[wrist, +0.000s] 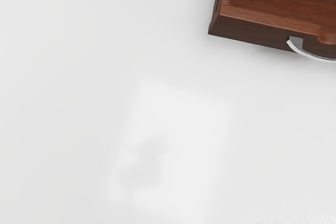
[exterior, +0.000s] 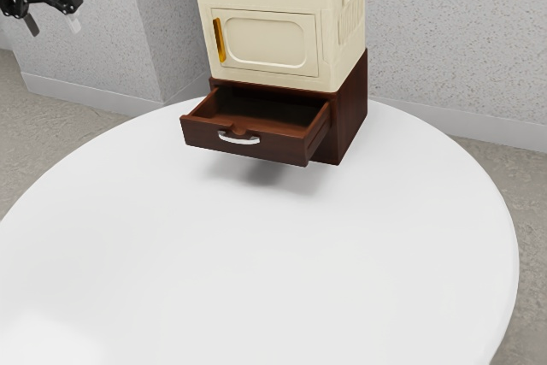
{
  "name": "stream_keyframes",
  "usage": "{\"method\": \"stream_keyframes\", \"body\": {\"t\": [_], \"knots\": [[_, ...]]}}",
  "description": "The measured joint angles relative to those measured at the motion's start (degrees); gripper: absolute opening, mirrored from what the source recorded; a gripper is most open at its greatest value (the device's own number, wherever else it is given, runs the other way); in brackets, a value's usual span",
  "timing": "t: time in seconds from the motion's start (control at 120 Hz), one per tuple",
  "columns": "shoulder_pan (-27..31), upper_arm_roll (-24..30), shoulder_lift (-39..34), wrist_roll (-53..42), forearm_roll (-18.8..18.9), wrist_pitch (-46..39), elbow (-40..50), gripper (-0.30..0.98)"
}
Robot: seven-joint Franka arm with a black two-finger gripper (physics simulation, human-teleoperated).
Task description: Push the drawer handle with one arm to close the drawer
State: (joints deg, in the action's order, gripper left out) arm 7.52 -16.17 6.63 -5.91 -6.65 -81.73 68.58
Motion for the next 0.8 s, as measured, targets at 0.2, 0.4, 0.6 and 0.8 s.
{"method": "stream_keyframes", "body": {"t": [0.2,0.4,0.6,0.8], "knots": [[-0.8,0.2,-5.1,-0.6,0.1,1.0,-4.8,0.67],[-2.4,2.7,-9.4,0.1,0.1,2.6,-9.0,0.67],[-9.5,3.6,-31.7,1.1,3.9,-0.3,31.4,0.67],[-5.7,6.5,-52.3,1.8,6.9,-8.7,68.0,0.67]]}}
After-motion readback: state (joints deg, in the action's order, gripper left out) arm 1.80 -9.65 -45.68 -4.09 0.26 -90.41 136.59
